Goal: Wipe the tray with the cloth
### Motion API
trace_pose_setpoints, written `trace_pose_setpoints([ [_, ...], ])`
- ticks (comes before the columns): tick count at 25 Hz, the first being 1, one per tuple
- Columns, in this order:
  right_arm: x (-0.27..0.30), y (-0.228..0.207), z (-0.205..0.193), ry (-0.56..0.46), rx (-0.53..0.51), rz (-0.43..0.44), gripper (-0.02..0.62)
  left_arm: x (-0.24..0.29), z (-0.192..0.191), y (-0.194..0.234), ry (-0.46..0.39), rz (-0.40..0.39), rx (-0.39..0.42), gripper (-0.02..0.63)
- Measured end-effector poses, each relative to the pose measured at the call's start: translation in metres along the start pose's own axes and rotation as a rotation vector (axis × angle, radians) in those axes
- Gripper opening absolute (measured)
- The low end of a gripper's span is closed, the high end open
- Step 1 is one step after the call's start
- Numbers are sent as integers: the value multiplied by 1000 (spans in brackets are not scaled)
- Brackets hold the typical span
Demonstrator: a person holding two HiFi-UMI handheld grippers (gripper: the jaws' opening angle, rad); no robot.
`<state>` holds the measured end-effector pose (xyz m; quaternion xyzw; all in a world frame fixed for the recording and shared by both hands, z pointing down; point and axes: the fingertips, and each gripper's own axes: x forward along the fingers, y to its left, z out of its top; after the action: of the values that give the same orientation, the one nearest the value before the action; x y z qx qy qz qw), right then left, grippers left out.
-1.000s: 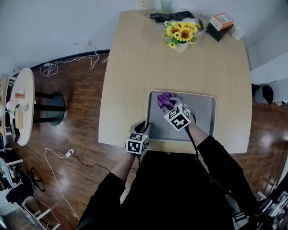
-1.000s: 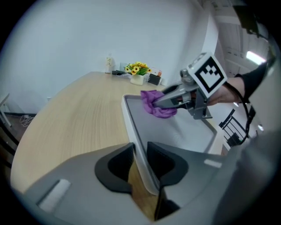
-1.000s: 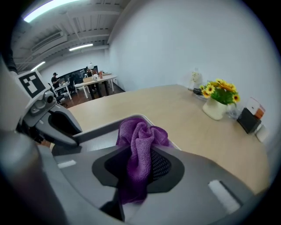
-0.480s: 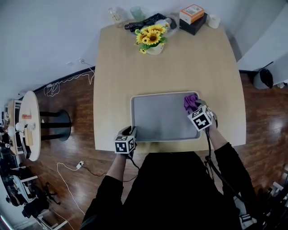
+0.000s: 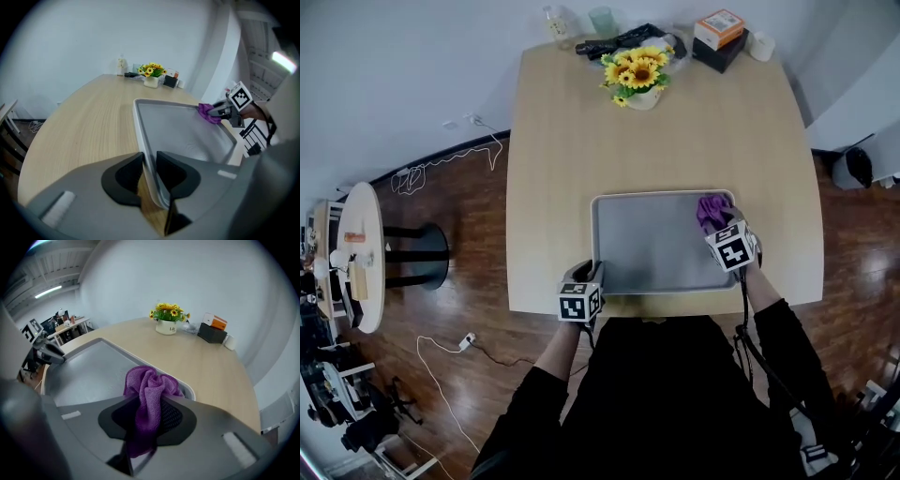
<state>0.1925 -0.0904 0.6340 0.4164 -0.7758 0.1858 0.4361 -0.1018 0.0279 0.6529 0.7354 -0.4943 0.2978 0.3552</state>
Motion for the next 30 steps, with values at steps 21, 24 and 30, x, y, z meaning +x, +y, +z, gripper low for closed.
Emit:
trace_pose_setpoints([
  [21, 59, 249, 116, -37, -345, 287, 91, 2, 1, 5, 56, -167, 67, 97],
  [24, 47, 218, 96, -21, -305, 264, 91, 0, -1, 9, 52, -165, 35, 94],
  [30, 12, 103, 28, -7, -140, 143, 91, 0, -1, 8, 48, -163, -39, 91],
])
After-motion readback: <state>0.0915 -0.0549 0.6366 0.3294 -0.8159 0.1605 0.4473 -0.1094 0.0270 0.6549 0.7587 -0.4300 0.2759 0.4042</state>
